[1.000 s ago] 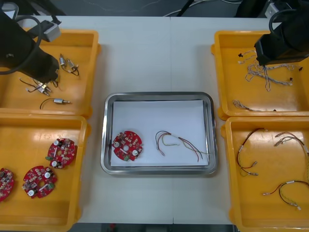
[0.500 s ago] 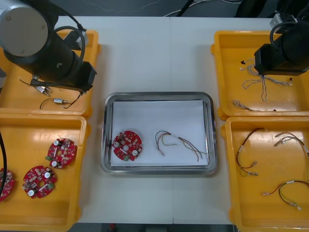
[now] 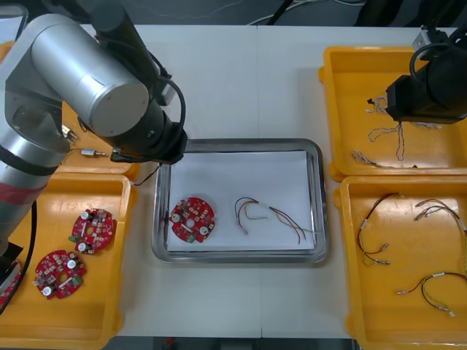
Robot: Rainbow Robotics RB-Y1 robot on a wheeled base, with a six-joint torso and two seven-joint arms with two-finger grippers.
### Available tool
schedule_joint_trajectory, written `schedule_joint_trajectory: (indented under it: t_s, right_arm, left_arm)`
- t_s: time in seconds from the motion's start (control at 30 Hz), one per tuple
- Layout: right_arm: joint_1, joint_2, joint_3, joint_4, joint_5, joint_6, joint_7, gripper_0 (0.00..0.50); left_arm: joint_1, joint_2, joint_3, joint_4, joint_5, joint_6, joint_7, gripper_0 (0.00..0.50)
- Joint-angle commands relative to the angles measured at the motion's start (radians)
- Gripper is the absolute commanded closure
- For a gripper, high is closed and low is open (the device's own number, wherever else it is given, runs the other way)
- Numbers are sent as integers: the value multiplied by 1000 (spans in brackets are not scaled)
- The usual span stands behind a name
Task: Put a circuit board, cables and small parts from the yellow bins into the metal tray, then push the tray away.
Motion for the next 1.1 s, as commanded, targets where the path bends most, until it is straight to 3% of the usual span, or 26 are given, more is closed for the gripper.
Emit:
schedule_joint_trajectory:
  t_s: [0.03, 0.23, 1.1]
  right_arm:
    - [7, 14, -17, -47, 8, 3, -28, 500]
    - [7, 14, -17, -47, 0, 3, -36, 500]
    - [8, 14, -17, -46, -1, 3, -42, 500]
  left_arm:
    - [-39, -32, -46, -35, -18, -29, 61, 500]
    - [-39, -34, -123, -32, -41, -93, 141, 500]
    - [-10, -52, -227, 124, -130, -257, 153, 500]
